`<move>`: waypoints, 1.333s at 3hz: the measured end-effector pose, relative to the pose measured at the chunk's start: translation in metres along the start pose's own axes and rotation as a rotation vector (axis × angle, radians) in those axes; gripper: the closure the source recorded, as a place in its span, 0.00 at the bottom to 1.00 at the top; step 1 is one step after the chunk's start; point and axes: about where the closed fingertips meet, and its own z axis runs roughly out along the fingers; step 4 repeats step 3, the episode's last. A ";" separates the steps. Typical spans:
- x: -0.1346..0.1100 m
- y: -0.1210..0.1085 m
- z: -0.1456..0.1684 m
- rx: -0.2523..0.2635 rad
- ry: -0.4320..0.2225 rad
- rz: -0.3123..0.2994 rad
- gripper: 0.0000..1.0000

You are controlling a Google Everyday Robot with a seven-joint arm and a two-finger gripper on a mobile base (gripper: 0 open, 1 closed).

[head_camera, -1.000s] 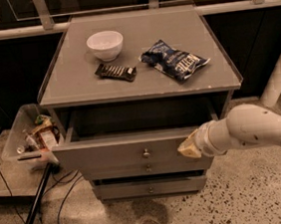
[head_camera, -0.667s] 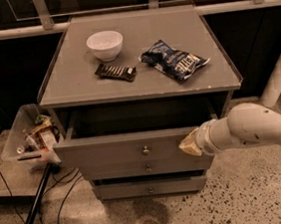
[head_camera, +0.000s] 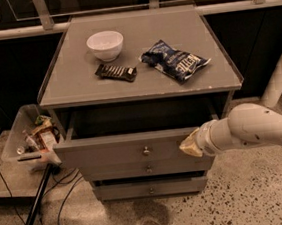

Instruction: Close top drawer

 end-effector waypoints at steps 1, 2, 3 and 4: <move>0.000 0.000 0.000 0.000 0.000 0.000 0.16; 0.000 0.000 0.000 0.000 0.000 0.000 0.00; 0.000 0.000 0.000 0.000 0.000 0.000 0.00; 0.000 0.000 0.000 0.000 0.000 0.000 0.00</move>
Offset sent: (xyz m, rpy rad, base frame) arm 0.0000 0.0000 0.0000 0.0000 0.0000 0.0000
